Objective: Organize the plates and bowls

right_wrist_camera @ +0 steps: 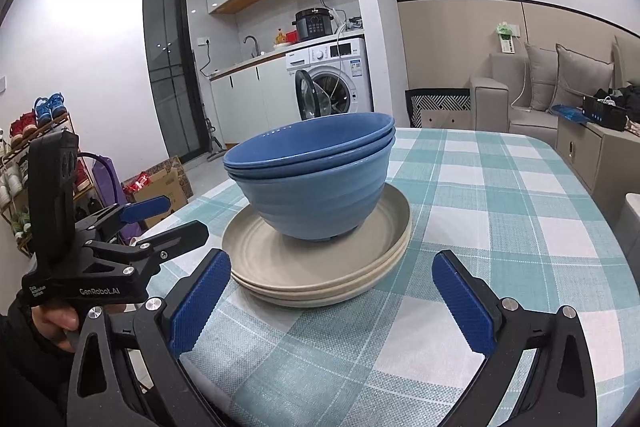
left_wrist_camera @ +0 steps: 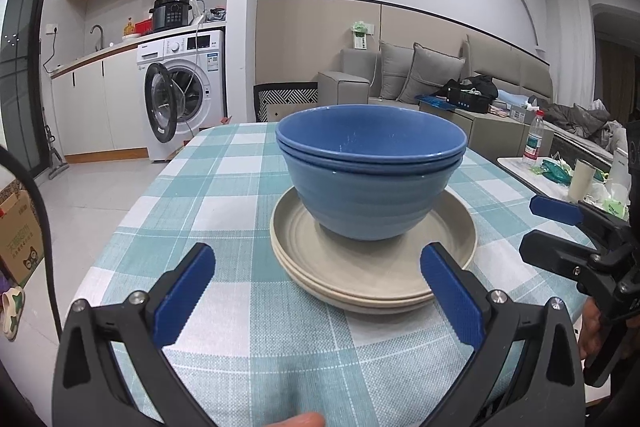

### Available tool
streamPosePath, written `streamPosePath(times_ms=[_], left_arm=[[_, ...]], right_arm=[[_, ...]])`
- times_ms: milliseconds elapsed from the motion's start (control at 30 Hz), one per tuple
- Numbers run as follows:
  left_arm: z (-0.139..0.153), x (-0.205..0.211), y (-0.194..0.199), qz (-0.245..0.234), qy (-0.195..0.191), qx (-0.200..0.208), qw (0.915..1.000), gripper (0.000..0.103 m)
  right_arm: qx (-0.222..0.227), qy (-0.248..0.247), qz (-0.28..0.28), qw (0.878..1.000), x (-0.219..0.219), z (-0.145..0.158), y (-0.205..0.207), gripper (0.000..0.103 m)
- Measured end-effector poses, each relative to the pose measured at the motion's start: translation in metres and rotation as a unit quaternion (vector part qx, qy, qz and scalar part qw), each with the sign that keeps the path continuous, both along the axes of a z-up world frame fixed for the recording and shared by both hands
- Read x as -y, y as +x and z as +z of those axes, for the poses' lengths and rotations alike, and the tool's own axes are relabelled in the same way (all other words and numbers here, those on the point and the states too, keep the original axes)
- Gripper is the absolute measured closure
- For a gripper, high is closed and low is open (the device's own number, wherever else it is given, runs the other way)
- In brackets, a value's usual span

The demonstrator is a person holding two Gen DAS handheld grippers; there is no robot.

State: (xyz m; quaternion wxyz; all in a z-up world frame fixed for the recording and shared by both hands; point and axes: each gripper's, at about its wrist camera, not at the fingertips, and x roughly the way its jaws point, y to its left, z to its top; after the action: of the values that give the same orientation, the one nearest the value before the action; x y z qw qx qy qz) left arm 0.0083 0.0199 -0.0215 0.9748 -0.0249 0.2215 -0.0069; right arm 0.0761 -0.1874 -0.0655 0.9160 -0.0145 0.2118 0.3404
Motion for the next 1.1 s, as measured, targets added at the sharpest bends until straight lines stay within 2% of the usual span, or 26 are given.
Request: streamPosePath(times_ms=[567, 1100], left_arm=[[-0.013, 0.001, -0.021, 0.008, 0.003, 0.015, 0.9998, 0.000], [-0.020, -0.004, -0.027, 0.012, -0.014, 0.017, 0.9997, 0.000]], right_arm=[[0.032, 0.017, -0.005, 0.999, 0.008, -0.006, -0.022, 0.000], [0.036, 0.014, -0.003, 0.999, 0.007, -0.018, -0.037, 0.000]])
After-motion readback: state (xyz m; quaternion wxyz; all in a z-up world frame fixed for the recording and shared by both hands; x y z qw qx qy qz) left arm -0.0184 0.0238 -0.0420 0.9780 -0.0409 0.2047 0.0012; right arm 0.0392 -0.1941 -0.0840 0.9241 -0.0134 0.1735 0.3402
